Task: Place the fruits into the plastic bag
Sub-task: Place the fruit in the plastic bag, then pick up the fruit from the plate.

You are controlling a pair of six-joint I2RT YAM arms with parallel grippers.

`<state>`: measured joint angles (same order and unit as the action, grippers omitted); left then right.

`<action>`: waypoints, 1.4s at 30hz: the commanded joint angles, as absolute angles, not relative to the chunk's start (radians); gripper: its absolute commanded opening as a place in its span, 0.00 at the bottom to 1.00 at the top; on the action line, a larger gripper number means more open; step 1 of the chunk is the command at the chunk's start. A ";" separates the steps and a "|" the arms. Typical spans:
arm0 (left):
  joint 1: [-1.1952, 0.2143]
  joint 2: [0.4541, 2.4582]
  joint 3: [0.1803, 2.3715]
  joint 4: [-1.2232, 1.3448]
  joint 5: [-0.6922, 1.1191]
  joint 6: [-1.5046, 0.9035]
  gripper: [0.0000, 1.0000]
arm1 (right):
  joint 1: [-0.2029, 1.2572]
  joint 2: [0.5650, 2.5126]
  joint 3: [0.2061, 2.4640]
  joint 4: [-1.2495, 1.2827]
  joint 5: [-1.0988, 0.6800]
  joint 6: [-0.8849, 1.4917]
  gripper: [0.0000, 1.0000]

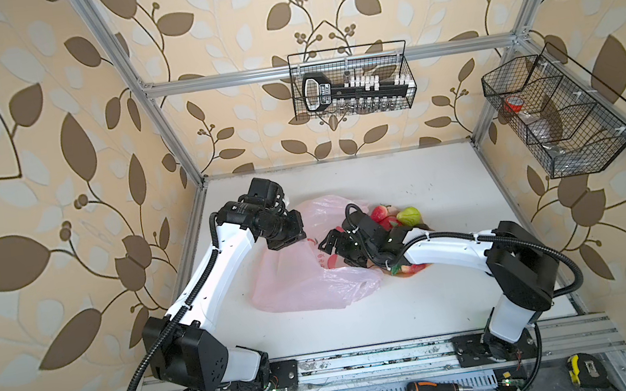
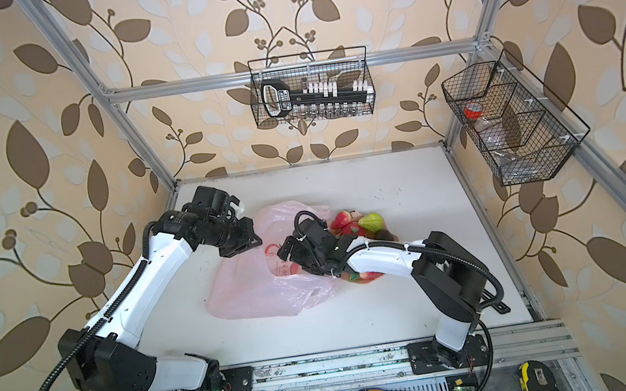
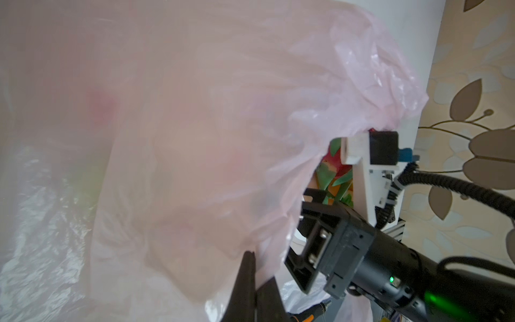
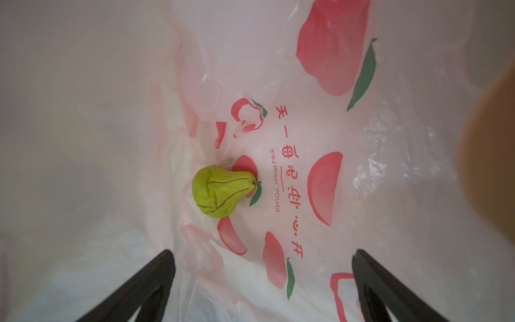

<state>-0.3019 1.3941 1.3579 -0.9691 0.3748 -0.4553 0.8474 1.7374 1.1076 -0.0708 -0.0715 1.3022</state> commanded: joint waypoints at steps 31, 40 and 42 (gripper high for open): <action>-0.308 1.351 1.360 -0.994 0.316 -0.405 0.00 | 0.571 1.255 1.085 -0.614 0.008 0.856 0.99; -0.308 1.355 1.367 -0.992 0.318 -0.410 0.00 | 0.380 1.258 1.148 -0.843 0.103 0.565 0.99; -0.308 1.355 1.370 -0.993 0.316 -0.410 0.00 | 0.374 1.279 1.168 -0.857 0.127 0.525 0.99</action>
<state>-0.3019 1.3792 1.3399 -0.9810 0.3283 -0.4259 0.3798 1.2560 1.1130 -0.7692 0.0658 0.6579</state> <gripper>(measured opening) 0.046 0.993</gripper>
